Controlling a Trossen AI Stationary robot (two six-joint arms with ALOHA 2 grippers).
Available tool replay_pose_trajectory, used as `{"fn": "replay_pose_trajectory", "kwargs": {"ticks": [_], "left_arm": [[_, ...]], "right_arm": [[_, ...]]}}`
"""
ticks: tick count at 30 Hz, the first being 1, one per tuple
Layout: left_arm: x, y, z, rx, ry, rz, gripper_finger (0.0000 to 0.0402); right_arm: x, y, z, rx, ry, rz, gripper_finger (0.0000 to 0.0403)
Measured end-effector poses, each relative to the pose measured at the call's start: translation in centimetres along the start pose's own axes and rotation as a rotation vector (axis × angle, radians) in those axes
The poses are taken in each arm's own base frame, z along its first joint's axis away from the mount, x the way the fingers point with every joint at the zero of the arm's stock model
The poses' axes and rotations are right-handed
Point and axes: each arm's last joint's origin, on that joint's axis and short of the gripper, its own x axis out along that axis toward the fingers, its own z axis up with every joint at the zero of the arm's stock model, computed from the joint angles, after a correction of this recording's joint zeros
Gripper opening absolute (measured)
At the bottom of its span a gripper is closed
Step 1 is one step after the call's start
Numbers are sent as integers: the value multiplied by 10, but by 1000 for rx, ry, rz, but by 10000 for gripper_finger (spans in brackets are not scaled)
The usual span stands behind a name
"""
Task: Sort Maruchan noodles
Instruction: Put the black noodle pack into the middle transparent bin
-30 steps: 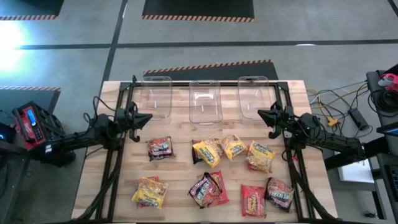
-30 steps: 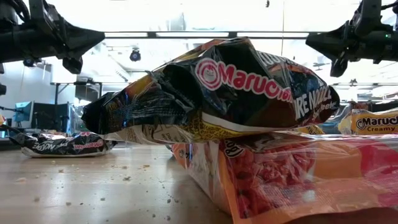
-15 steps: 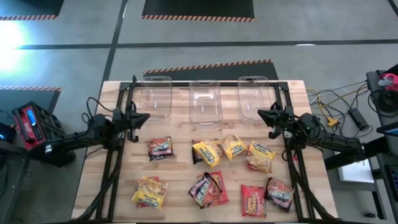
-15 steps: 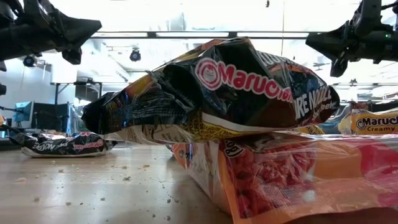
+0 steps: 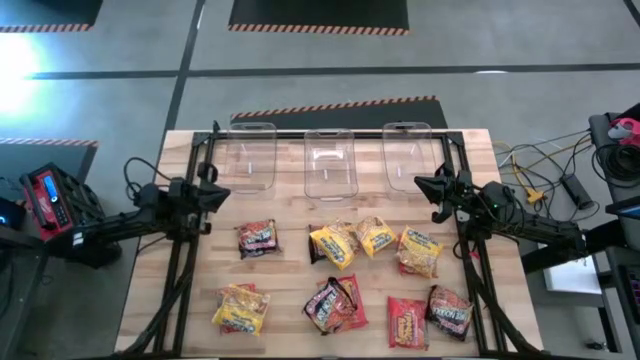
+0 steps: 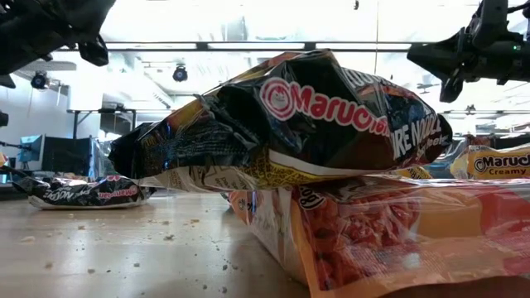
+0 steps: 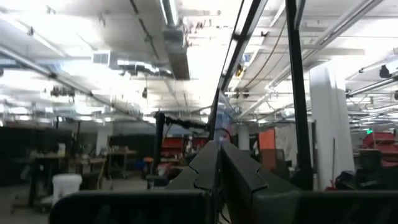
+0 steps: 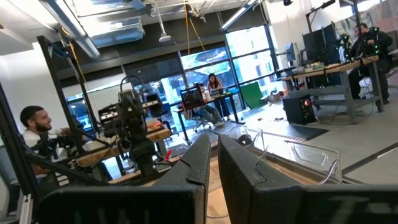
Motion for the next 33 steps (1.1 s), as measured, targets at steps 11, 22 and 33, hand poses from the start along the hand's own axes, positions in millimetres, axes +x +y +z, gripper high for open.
{"fn": "replay_pose_trajectory", "kwargs": {"ticks": [11,22,33], "left_arm": [[8,0,13,-179,34,8,0],[30,8,14,-314,506,240,0],[43,10,-6,-565,858,353,0]], "right_arm": [[0,0,0,0,0,0,22],[0,0,0,0,0,0,22],[0,0,0,0,0,0,22]]}}
